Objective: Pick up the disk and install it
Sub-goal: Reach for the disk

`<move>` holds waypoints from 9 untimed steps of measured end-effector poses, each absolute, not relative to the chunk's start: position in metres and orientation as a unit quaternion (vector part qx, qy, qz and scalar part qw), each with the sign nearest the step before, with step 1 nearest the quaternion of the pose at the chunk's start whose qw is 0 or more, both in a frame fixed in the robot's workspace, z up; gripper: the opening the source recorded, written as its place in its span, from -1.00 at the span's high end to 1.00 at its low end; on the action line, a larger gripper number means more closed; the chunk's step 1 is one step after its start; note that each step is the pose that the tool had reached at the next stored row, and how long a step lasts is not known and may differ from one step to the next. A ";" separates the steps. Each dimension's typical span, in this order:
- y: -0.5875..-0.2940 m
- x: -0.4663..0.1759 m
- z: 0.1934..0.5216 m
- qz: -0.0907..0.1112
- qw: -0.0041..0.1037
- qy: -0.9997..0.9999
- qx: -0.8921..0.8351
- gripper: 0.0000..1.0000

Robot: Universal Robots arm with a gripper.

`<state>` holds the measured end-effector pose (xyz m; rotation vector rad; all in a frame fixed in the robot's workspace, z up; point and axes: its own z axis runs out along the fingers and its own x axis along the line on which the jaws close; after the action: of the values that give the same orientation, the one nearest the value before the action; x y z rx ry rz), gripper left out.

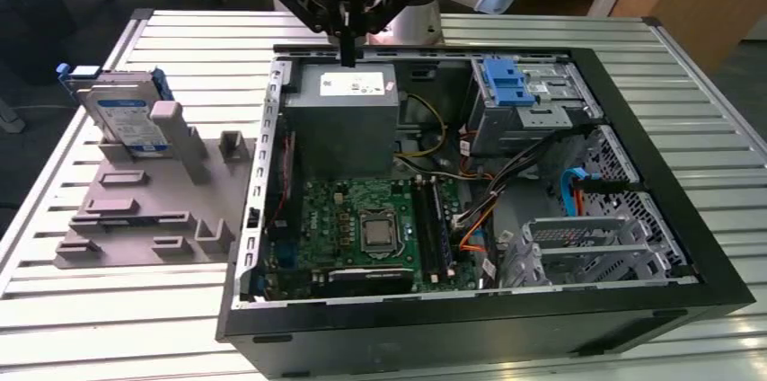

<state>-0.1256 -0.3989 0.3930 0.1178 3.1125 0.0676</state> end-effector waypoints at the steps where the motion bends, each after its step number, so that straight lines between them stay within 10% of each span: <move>1: -0.399 -0.126 0.393 0.022 0.013 0.999 0.038 0.79; 9: -0.399 -0.129 0.393 0.022 0.013 0.999 0.038 0.79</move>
<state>-0.1290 -0.3989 0.3930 0.1179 3.1125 0.0676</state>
